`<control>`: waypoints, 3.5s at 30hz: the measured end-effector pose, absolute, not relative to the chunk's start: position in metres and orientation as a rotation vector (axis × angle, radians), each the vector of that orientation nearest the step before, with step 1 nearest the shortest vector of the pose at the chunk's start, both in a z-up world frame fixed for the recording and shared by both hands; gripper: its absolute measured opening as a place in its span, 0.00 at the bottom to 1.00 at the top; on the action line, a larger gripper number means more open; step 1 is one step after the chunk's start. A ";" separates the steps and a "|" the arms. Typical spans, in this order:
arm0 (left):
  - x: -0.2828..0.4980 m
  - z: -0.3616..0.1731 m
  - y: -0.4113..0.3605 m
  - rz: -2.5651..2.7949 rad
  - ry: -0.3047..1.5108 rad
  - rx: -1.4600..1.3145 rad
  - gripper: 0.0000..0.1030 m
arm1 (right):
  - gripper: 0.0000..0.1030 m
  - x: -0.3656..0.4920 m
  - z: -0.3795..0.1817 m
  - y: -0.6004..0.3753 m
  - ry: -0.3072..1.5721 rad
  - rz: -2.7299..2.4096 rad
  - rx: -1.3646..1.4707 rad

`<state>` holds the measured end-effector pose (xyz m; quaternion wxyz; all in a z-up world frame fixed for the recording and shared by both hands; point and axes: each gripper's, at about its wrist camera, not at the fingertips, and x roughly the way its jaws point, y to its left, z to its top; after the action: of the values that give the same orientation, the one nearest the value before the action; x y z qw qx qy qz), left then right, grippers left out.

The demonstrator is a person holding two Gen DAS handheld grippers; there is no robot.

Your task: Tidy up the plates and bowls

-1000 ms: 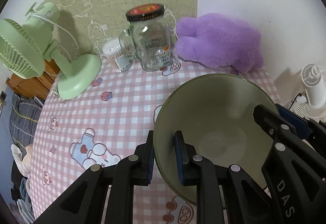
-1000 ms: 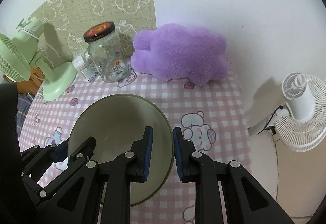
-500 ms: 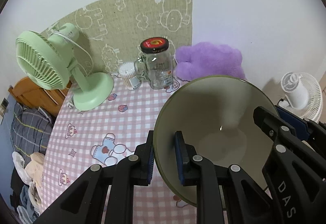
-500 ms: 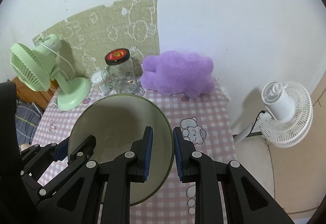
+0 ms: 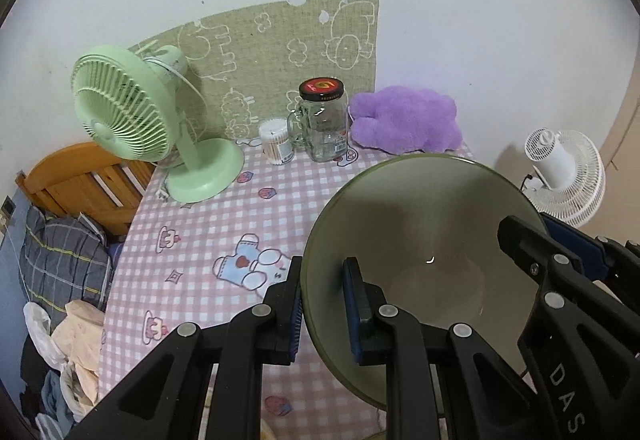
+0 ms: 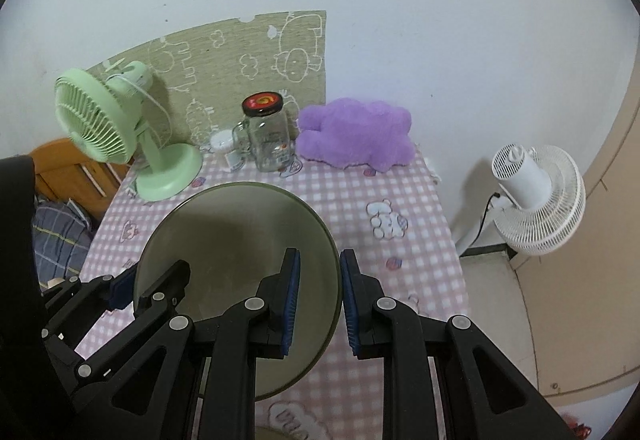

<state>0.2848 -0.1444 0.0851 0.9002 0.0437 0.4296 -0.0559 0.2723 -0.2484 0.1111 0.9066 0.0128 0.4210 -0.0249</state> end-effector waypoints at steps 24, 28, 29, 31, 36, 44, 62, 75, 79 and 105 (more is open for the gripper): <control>0.173 0.041 -0.128 -0.215 0.950 0.136 0.16 | 0.23 0.150 0.078 -0.225 0.952 -0.136 0.024; 0.165 0.027 -0.129 -0.219 0.984 0.140 0.16 | 0.23 0.138 0.061 -0.227 0.994 -0.138 0.027; 0.162 0.023 -0.129 -0.220 0.992 0.140 0.16 | 0.23 0.136 0.059 -0.227 1.000 -0.138 0.026; 0.158 0.017 -0.130 -0.221 1.002 0.144 0.16 | 0.23 0.131 0.051 -0.227 1.015 -0.137 0.027; 0.152 0.003 -0.131 -0.220 1.027 0.152 0.16 | 0.23 0.125 0.035 -0.227 1.051 -0.135 0.023; 0.152 -0.012 -0.131 -0.215 1.064 0.155 0.16 | 0.23 0.124 0.018 -0.226 1.095 -0.130 0.024; 0.156 -0.023 -0.130 -0.231 1.111 0.120 0.25 | 0.26 0.132 0.005 -0.227 1.139 -0.125 0.028; 0.144 -0.016 -0.118 -0.301 1.116 0.042 0.71 | 0.68 0.120 0.012 -0.229 1.101 -0.079 0.062; 0.146 -0.020 -0.115 -0.305 1.117 0.023 0.78 | 0.68 0.121 0.008 -0.232 1.115 -0.072 0.069; 0.169 -0.058 -0.132 -0.312 1.199 -0.086 0.63 | 0.66 0.162 -0.049 -0.259 1.232 0.095 0.280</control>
<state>0.1693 -0.1320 -0.0582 0.8132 -0.0401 0.5619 -0.1461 0.1624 -0.2589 -0.0494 0.8060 0.1308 0.5755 0.0444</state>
